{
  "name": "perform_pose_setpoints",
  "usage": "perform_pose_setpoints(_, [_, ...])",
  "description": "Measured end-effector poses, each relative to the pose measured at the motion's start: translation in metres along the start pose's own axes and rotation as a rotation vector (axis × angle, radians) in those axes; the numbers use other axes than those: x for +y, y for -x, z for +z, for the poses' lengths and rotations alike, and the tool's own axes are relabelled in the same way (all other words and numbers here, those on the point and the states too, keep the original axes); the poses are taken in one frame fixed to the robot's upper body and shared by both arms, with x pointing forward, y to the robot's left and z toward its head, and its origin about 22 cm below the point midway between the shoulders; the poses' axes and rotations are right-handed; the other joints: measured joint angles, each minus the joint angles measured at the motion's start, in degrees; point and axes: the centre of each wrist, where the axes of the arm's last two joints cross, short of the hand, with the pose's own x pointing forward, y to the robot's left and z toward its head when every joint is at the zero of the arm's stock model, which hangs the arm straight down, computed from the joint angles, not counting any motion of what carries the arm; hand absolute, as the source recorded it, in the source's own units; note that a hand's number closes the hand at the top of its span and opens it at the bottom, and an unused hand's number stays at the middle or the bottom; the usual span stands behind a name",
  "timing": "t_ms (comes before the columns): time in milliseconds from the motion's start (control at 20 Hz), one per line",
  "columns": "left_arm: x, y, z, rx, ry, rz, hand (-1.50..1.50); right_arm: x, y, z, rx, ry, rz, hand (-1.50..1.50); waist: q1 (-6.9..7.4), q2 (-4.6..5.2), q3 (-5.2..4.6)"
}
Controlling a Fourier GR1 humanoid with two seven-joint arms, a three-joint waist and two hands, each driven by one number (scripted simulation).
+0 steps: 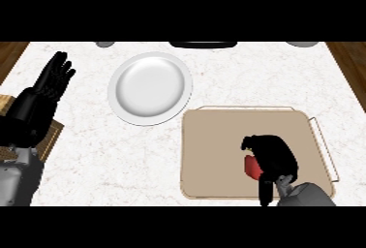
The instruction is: Pick the bell pepper from the tray and place it in the plate
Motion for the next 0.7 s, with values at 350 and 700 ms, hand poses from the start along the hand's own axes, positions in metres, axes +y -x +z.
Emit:
perform_pose_setpoints(350, [-0.004, -0.001, -0.005, -0.014, 0.014, 0.006, 0.00, -0.041, 0.037, -0.034, -0.033, 0.173, 0.038, 1.50, 1.25, 0.53, 0.13])
perform_pose_setpoints(700, [-0.017, -0.009, -0.015, -0.051, 0.054, 0.013, 0.00, -0.120, 0.109, -0.071, -0.046, 0.299, 0.059, 1.50, 4.46, 2.04, 0.57])
